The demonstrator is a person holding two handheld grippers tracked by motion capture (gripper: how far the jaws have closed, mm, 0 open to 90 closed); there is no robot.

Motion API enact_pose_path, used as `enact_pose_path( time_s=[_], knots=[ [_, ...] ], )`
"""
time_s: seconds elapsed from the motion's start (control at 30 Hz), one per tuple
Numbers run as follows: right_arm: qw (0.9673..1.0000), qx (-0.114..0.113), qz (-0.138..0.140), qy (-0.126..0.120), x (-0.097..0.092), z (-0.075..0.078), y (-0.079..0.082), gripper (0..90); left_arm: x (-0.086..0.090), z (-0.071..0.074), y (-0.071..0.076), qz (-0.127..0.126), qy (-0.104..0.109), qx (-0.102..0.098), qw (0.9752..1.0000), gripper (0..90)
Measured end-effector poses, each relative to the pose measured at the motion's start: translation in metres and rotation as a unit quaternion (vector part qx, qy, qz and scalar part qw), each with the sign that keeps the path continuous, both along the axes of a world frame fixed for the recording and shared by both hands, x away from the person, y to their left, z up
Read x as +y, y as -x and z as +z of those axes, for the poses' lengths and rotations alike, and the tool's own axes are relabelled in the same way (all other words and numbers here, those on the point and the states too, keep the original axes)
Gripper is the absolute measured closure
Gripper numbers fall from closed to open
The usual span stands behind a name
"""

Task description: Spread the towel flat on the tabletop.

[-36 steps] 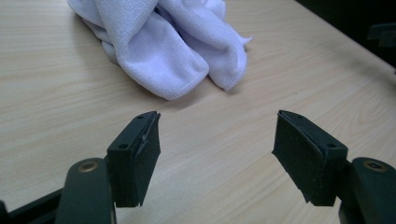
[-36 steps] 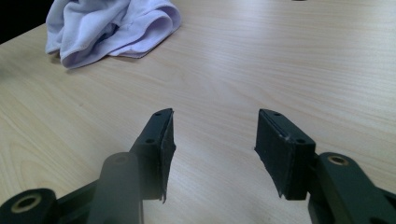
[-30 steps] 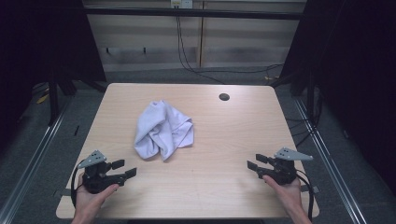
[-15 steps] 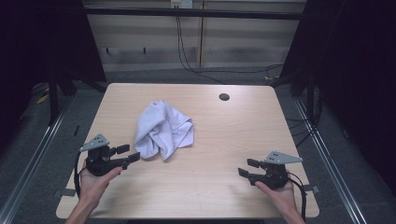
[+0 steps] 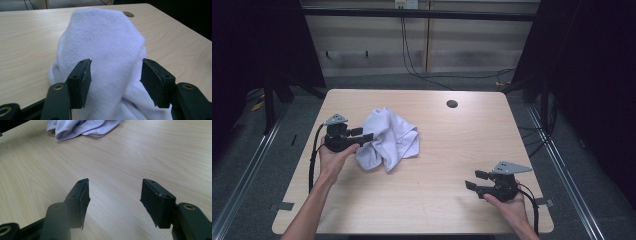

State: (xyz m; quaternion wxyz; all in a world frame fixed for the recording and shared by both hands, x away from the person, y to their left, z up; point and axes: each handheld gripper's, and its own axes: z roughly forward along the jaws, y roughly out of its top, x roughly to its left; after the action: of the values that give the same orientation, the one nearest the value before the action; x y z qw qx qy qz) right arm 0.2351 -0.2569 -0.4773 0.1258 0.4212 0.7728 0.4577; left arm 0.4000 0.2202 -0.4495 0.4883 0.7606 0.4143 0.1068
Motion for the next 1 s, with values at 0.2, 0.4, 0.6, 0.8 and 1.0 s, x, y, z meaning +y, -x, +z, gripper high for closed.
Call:
enact_pose_path(
  time_s=[0.2,0.4,0.6,0.8,1.0],
  knots=[
    [1.0000,0.007,0.005,0.001,0.000,-0.002,-0.004,39.2,-0.017,-0.024,-0.005,0.005,-0.048,0.018,0.9987,65.6],
    [0.9999,0.005,0.004,0.008,0.001,-0.001,-0.003,39.2,-0.023,-0.042,0.004,-0.005,-0.074,0.039,0.9965,81.2],
    [0.9998,0.007,0.014,0.007,0.004,-0.003,-0.004,39.1,-0.019,-0.045,0.020,-0.036,-0.056,0.047,0.9967,81.6],
    [0.9991,0.025,0.035,-0.005,0.006,-0.002,-0.006,42.1,-0.019,-0.037,0.044,-0.074,-0.070,0.057,0.9932,81.8],
    [0.9990,0.020,0.038,-0.010,0.013,0.000,-0.009,42.0,-0.011,-0.034,0.078,-0.088,-0.068,0.063,0.9918,81.5]
  ],
)
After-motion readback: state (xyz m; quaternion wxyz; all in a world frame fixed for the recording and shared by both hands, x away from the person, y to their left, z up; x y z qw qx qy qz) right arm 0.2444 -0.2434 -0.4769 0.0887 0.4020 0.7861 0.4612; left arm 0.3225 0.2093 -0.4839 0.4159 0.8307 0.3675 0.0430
